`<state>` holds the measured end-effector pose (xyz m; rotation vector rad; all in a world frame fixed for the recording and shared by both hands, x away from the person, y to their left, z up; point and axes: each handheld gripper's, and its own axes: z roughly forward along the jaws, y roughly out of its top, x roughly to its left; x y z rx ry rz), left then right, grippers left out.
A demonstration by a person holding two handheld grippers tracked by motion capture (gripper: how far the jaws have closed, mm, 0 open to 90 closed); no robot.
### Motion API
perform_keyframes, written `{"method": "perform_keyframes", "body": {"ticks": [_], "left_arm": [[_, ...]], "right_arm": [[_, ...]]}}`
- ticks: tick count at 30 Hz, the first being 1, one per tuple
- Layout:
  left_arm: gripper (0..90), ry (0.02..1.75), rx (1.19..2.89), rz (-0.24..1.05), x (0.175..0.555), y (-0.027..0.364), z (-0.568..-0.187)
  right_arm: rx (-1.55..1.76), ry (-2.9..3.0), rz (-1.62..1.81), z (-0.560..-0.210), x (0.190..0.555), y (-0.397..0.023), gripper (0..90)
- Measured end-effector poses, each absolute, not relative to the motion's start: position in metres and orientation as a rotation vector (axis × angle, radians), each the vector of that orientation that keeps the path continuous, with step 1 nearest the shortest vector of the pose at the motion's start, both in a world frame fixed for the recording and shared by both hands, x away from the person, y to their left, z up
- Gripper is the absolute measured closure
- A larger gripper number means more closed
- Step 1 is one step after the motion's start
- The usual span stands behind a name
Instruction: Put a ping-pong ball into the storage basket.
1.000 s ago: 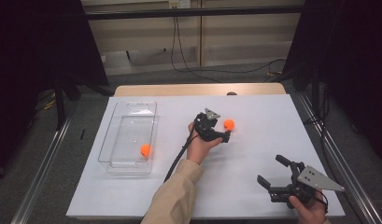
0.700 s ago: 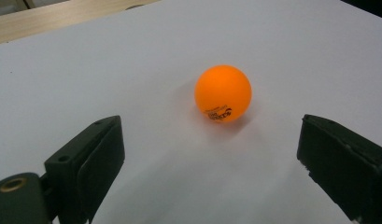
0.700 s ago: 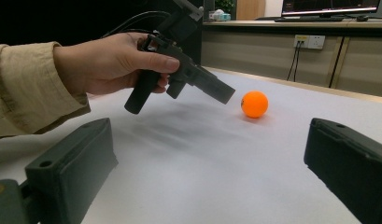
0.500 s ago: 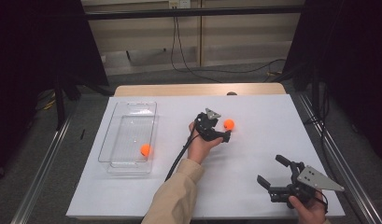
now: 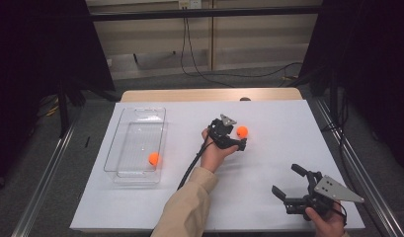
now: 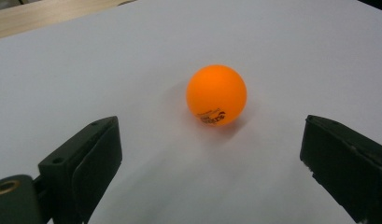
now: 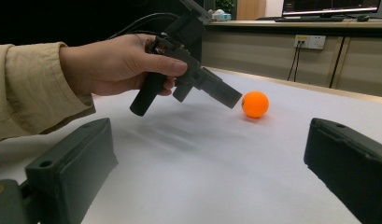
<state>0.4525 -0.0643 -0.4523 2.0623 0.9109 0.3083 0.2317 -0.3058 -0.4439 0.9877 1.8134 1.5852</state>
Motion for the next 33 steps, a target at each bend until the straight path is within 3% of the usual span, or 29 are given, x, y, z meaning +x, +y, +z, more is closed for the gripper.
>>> {"method": "perform_keyframes", "body": {"ticks": [33], "left_arm": [[5.9, 0.924, 2.033, 0.293, 0.464, -0.07, -0.454]], "right_arm": [[0.99, 1.814, 1.589, -0.444, 0.232, -0.306, 1.4]]}}
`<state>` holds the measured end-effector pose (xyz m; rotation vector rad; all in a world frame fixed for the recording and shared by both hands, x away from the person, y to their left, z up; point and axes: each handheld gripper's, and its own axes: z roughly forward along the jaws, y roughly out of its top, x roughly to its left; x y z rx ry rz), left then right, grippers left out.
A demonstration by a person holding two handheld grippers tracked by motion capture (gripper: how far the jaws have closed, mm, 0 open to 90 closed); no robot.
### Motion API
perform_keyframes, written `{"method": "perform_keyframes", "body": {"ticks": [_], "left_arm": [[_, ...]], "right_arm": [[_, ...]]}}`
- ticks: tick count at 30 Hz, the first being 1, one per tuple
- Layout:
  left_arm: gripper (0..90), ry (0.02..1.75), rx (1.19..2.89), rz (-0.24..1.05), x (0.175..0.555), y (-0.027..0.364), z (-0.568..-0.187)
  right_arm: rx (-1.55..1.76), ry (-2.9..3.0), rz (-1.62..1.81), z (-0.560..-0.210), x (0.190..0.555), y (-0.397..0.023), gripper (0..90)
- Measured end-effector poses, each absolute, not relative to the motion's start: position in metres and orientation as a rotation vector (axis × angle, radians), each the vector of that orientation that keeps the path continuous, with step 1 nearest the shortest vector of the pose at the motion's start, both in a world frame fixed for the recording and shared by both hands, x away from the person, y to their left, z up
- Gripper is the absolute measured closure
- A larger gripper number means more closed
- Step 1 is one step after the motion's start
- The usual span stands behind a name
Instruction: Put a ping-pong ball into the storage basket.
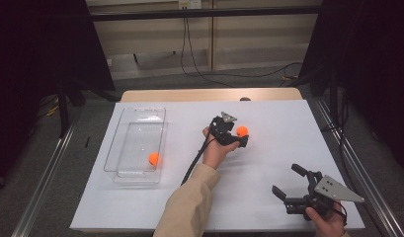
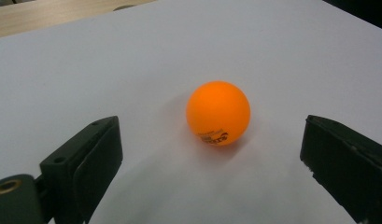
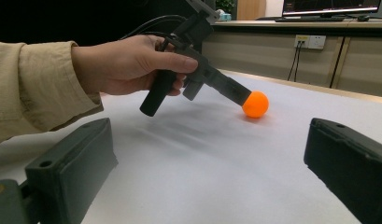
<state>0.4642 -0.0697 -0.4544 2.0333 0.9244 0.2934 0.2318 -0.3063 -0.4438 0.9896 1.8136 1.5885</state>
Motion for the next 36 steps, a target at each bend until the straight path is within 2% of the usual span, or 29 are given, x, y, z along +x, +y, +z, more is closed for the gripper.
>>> {"method": "perform_keyframes", "body": {"ticks": [13, 36], "left_arm": [[6.6, 0.914, 2.054, 0.299, 0.468, -0.08, -0.455], [26.0, 0.906, 2.068, 0.289, 0.476, -0.088, -0.462]], "right_arm": [[0.988, 1.815, 1.59, -0.444, 0.232, -0.306, 1.4], [0.992, 1.813, 1.592, -0.444, 0.232, -0.307, 1.4]]}}
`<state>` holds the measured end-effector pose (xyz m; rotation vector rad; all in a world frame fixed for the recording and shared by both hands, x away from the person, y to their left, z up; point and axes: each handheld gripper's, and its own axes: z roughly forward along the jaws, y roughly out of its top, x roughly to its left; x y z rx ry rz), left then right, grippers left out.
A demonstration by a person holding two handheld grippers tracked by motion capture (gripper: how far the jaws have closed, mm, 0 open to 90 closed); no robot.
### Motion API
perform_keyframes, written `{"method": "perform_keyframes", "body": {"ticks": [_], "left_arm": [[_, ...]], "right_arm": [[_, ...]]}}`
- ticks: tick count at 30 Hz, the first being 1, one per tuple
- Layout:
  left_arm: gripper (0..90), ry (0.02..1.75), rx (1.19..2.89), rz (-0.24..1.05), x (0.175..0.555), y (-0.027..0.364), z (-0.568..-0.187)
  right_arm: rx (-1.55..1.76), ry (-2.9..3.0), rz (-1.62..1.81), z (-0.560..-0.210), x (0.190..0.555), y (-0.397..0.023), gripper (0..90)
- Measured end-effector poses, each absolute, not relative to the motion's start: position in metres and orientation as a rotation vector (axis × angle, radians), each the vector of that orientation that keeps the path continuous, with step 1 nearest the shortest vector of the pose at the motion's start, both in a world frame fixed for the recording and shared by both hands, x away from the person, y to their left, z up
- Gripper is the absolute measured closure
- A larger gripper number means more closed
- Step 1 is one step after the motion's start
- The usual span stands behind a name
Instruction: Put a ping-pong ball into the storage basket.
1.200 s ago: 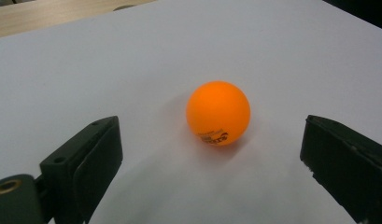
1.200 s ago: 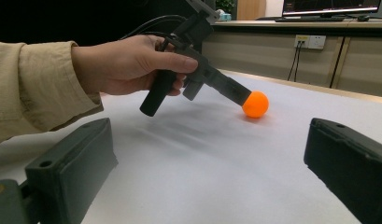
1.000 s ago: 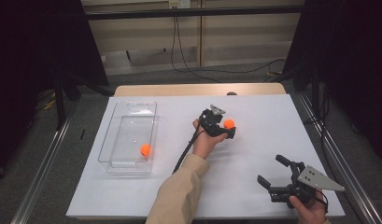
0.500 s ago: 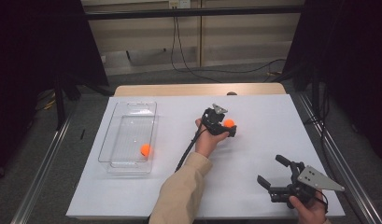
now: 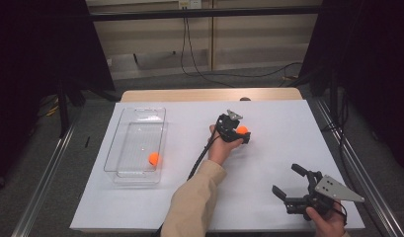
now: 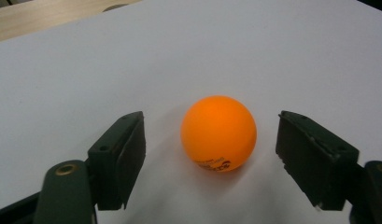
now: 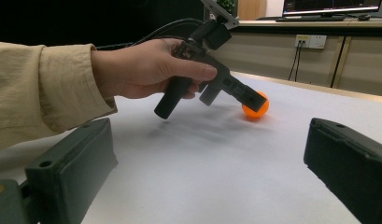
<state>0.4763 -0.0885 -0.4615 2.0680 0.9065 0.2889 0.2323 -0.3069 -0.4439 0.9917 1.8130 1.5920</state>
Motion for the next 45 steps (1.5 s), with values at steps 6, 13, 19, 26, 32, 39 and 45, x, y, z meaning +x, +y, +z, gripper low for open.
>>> {"method": "perform_keyframes", "body": {"ticks": [6, 13, 19, 26, 32, 39, 45], "left_arm": [[29.4, 0.897, 2.096, 0.292, 0.4789, -0.0926, -0.4628], [33.6, 0.913, 2.1, 0.289, 0.4808, -0.0949, -0.4659], [37.3, 0.915, 2.097, 0.299, 0.4824, -0.0948, -0.4673], [39.9, 0.915, 2.101, 0.283, 0.4833, -0.096, -0.469], [45.3, 0.913, 2.101, 0.28, 0.4836, -0.0967, -0.4702], [50.8, 0.91, 2.106, 0.271, 0.4828, -0.0971, -0.4704], [50.9, 0.919, 2.108, 0.253, 0.4824, -0.0949, -0.4681]], "right_arm": [[0.991, 1.812, 1.591, -0.444, 0.2325, -0.3071, 1.4], [0.991, 1.812, 1.594, -0.4441, 0.2327, -0.3073, 1.4], [0.995, 1.81, 1.595, -0.4441, 0.2327, -0.3075, 1.4], [0.993, 1.811, 1.596, -0.4442, 0.2328, -0.3075, 1.4], [0.992, 1.811, 1.595, -0.4443, 0.2328, -0.3079, 1.4], [0.992, 1.811, 1.595, -0.4444, 0.233, -0.3079, 1.4], [0.992, 1.812, 1.595, -0.4445, 0.233, -0.3079, 1.4]]}}
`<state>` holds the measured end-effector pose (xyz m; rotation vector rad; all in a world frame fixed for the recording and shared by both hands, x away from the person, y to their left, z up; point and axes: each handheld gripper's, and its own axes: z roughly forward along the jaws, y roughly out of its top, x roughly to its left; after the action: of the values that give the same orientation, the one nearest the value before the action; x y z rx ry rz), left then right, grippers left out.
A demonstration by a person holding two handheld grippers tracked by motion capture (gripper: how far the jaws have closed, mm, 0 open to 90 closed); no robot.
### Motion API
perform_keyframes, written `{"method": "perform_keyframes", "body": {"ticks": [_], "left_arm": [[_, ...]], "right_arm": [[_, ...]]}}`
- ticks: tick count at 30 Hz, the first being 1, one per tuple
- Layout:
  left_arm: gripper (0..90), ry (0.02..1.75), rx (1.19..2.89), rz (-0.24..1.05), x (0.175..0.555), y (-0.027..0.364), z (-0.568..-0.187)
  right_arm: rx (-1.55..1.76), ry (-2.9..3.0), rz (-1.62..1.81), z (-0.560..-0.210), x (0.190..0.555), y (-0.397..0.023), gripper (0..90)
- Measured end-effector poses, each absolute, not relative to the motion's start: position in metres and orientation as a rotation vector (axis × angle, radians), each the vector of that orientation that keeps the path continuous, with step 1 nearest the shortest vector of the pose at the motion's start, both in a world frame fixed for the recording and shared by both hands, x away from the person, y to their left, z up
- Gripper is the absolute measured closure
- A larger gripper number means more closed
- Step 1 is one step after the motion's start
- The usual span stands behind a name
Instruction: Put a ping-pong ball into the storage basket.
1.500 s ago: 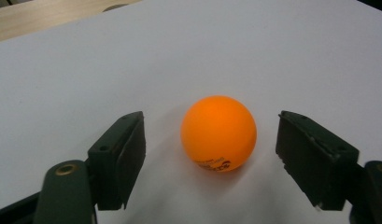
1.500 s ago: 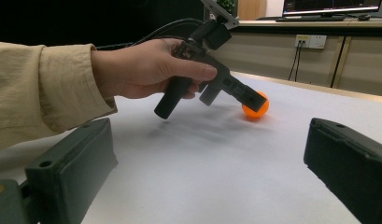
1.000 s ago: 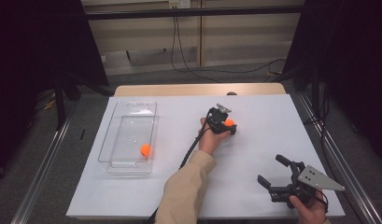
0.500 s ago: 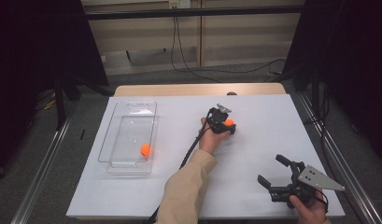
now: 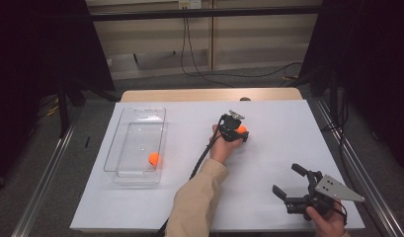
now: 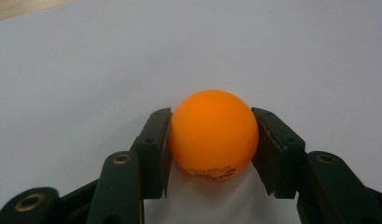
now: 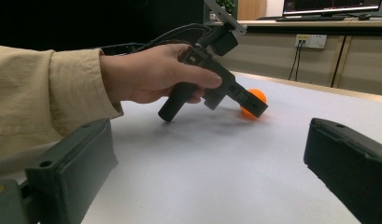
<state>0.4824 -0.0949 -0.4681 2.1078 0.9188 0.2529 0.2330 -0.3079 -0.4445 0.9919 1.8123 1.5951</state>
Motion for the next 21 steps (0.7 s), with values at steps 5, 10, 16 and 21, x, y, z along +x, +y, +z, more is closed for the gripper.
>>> {"method": "perform_keyframes", "body": {"ticks": [5, 10, 16, 21], "left_arm": [[51.0, 0.921, 2.116, 0.235, 0.481, -0.094, -0.465], [51.0, 0.926, 2.108, 0.207, 0.479, -0.092, -0.462], [51.0, 0.917, 2.1, 0.194, 0.475, -0.089, -0.456], [51.0, 0.911, 2.096, 0.182, 0.471, -0.084, -0.453]], "right_arm": [[0.992, 1.811, 1.596, -0.444, 0.233, -0.308, 1.4], [0.991, 1.812, 1.594, -0.445, 0.233, -0.308, 1.4], [0.991, 1.813, 1.594, -0.445, 0.233, -0.308, 1.4], [0.99, 1.813, 1.593, -0.444, 0.233, -0.308, 1.4]]}}
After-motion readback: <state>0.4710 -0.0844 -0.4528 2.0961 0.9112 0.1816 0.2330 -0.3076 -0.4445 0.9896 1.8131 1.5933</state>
